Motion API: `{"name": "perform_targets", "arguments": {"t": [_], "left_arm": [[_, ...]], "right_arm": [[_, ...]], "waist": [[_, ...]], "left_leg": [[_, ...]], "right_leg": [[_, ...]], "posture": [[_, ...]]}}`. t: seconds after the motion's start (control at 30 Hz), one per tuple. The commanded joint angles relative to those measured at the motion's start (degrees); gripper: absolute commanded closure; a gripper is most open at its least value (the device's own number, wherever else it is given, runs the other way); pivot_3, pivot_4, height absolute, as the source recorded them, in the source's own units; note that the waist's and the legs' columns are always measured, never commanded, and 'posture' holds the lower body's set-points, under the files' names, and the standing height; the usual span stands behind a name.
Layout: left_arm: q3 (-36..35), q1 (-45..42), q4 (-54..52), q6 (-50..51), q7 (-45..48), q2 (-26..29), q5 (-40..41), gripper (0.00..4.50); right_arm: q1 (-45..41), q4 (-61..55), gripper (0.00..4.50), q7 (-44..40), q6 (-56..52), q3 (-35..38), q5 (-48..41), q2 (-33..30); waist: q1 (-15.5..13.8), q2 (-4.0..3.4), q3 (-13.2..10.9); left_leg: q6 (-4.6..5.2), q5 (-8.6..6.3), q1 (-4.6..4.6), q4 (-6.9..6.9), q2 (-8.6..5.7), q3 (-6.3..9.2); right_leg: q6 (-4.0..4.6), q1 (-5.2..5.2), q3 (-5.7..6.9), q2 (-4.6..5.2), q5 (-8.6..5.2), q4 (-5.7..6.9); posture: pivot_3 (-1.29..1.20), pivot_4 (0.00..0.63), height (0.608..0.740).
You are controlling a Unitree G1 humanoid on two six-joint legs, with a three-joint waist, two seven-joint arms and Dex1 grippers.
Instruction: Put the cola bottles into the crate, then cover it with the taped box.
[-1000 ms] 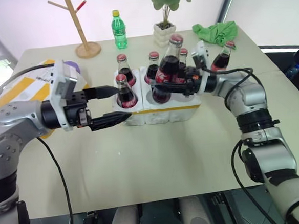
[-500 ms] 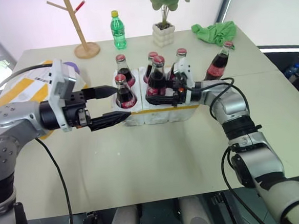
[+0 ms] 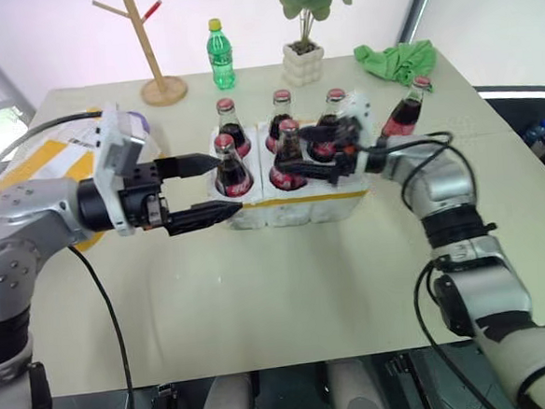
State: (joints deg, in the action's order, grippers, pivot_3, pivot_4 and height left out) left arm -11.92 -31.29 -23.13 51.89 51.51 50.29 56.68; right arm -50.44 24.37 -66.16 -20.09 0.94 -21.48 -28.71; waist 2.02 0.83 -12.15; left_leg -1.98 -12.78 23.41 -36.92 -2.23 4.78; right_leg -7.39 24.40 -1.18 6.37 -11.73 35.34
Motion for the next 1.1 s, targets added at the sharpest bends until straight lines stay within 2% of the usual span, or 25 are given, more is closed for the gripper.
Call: {"name": "perform_targets", "arguments": {"t": [0.03,0.17,0.33,0.53,0.73,1.1], "left_arm": [[0.05,-1.72,0.42,-1.63,1.16,0.09,-0.60,0.00],[0.96,-2.41,1.70,-2.44,2.38,-0.16,-1.58,0.00],[2.09,-3.55,3.38,-3.37,3.57,-1.06,-2.84,0.00],[3.61,-5.51,4.51,-3.96,4.17,-2.83,-4.15,0.00],[3.55,-6.70,4.94,-3.60,4.58,-3.00,-4.64,0.00],[2.59,-5.42,2.52,-1.88,4.26,-2.33,-3.35,0.00]], "right_arm": [[2.46,-8.60,0.04,-3.54,-5.76,5.62,-6.03,-6.45],[7.79,-13.86,0.04,-4.36,-9.63,10.10,-8.84,-14.02],[10.43,-9.70,0.04,3.37,-10.15,13.99,-5.94,-18.24],[10.74,-1.81,0.04,11.81,-2.93,13.02,0.11,-16.64],[7.62,8.20,0.04,16.35,3.30,12.80,3.40,-14.80],[-1.14,24.27,0.04,19.35,10.63,12.08,5.35,-9.51]], "waist": [[-0.02,0.00,0.00],[0.23,0.00,0.00],[0.58,0.00,0.00],[0.34,0.01,0.00],[0.52,0.01,-0.02],[0.44,0.01,-0.02]], "left_leg": [[0.00,0.00,0.00,0.00,0.00,-0.01],[0.01,-0.01,0.00,0.01,0.01,-0.02],[0.01,-0.01,-0.03,0.00,0.06,-0.12],[0.02,-0.01,0.00,-0.01,0.05,-0.13],[0.02,0.00,0.02,-0.01,0.05,-0.13],[0.02,0.00,0.01,0.01,0.04,-0.11]], "right_leg": [[0.00,0.00,0.00,0.00,0.00,0.00],[0.00,0.00,0.00,0.00,-0.01,-0.01],[0.05,0.01,-0.02,0.00,-0.04,-0.01],[0.19,0.00,-0.03,0.01,-0.12,-0.04],[0.01,0.00,-0.04,0.00,-0.01,-0.08],[0.01,-0.01,-0.04,0.00,-0.01,-0.09]], "posture": [[0.00,0.150,0.740],[0.00,0.150,0.740],[0.00,0.150,0.740],[0.00,0.150,0.740],[0.00,0.150,0.740],[0.00,0.150,0.740]]}}
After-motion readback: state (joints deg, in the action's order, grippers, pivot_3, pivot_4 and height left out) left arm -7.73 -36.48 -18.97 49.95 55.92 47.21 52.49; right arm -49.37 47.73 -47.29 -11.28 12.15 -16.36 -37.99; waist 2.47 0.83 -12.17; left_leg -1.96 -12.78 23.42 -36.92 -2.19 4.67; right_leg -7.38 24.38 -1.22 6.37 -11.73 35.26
